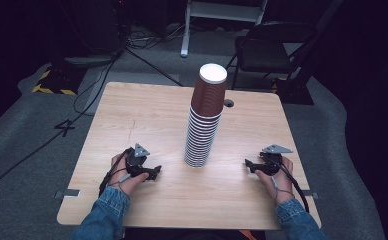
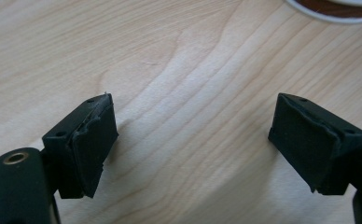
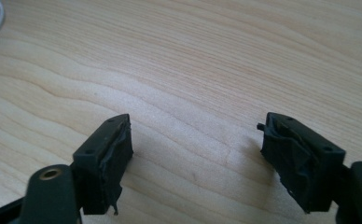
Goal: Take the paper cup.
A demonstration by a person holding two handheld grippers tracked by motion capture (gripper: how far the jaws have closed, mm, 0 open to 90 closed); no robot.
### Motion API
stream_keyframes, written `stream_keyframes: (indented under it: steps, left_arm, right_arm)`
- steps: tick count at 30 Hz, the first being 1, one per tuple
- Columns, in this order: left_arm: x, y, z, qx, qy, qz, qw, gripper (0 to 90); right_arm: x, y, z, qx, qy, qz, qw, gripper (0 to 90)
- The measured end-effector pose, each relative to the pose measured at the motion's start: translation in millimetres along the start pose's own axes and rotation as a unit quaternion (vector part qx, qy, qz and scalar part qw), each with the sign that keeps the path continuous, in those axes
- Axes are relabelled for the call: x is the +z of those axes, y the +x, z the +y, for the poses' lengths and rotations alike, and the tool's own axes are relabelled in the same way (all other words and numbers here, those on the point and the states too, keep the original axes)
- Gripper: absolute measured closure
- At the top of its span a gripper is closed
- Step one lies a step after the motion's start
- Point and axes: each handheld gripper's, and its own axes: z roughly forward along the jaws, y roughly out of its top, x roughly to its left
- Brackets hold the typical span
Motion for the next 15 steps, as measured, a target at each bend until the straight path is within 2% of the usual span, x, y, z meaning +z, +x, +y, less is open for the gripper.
stream_keyframes:
  steps: [2, 4, 5, 6, 8, 11, 13, 14, 15]
  left_arm:
    - [-3.1, 1.3, 2.8, -0.029, 0.003, -0.021, 0.9994, 20.4]
    - [-7.3, 1.8, 7.0, -0.014, 0.002, -0.009, 0.9999, 21.2]
    - [-11.6, 1.5, 10.9, -0.014, 0.008, -0.008, 0.9998, 21.3]
    - [-13.9, 0.9, 13.2, -0.014, 0.006, -0.009, 0.9998, 22.5]
    - [-22.0, -1.1, 21.2, -0.008, -0.005, -0.018, 0.9998, 22.2]
    - [-32.4, -4.8, 32.6, 0.005, -0.025, -0.025, 0.9994, 19.6]
    - [-41.7, -10.2, 42.8, 0.014, -0.051, -0.037, 0.9979, 17.8]
    - [-46.3, -13.2, 47.9, 0.015, -0.065, -0.046, 0.9967, 17.0]
    - [-50.9, -16.6, 52.9, 0.020, -0.083, -0.052, 0.9950, 16.6]
  right_arm:
    - [-1.4, -1.1, 1.1, -0.005, 0.010, 0.002, 0.9999, 24.6]
    - [-4.5, 0.1, 2.8, -0.011, 0.027, -0.001, 0.9996, 22.7]
    - [-6.0, 1.3, 3.7, -0.017, 0.034, -0.006, 0.9993, 22.9]
    - [-9.0, 4.2, 4.9, -0.025, 0.039, -0.017, 0.9988, 27.0]
    - [-16.7, 6.5, 6.5, -0.039, 0.038, -0.011, 0.9984, 28.4]
    - [-28.6, 8.5, 9.2, -0.031, 0.023, 0.006, 0.9992, 26.4]
    - [-38.0, 9.4, 11.3, -0.022, 0.011, 0.019, 0.9995, 20.4]
    - [-41.5, 10.3, 11.9, -0.019, 0.007, 0.025, 0.9995, 15.8]
    - [-44.6, 10.9, 12.1, -0.024, 0.009, 0.027, 0.9993, 15.1]
